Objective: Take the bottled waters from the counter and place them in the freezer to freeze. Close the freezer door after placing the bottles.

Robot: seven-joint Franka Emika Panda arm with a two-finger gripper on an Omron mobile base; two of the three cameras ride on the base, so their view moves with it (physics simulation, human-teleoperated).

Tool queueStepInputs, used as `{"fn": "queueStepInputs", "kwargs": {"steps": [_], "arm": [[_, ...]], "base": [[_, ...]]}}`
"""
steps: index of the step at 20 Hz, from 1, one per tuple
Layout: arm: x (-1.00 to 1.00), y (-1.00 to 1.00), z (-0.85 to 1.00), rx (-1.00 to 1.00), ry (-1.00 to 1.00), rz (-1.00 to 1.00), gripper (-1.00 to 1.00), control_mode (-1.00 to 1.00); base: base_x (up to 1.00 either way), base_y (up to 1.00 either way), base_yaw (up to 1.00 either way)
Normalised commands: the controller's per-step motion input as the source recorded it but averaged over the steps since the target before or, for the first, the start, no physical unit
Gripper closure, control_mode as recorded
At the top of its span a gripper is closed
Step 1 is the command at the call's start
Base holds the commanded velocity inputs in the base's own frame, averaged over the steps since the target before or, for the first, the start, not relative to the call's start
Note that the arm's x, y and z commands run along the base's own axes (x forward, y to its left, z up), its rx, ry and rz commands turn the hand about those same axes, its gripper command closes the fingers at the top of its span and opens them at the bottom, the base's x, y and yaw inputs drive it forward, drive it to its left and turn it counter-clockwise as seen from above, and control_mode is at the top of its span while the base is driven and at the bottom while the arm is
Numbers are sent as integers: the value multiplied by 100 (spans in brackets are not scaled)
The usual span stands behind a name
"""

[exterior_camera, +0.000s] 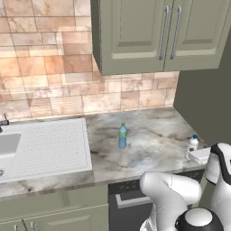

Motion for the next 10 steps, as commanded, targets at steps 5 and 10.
{"fn": "queueStepInputs", "kwargs": {"steps": [5,10], "arm": [[8,3,0,0,0,0,-100,-100],[12,0,0,0,0,0,-100,-100]], "base": [[0,0,0],[0,0,0]]}}
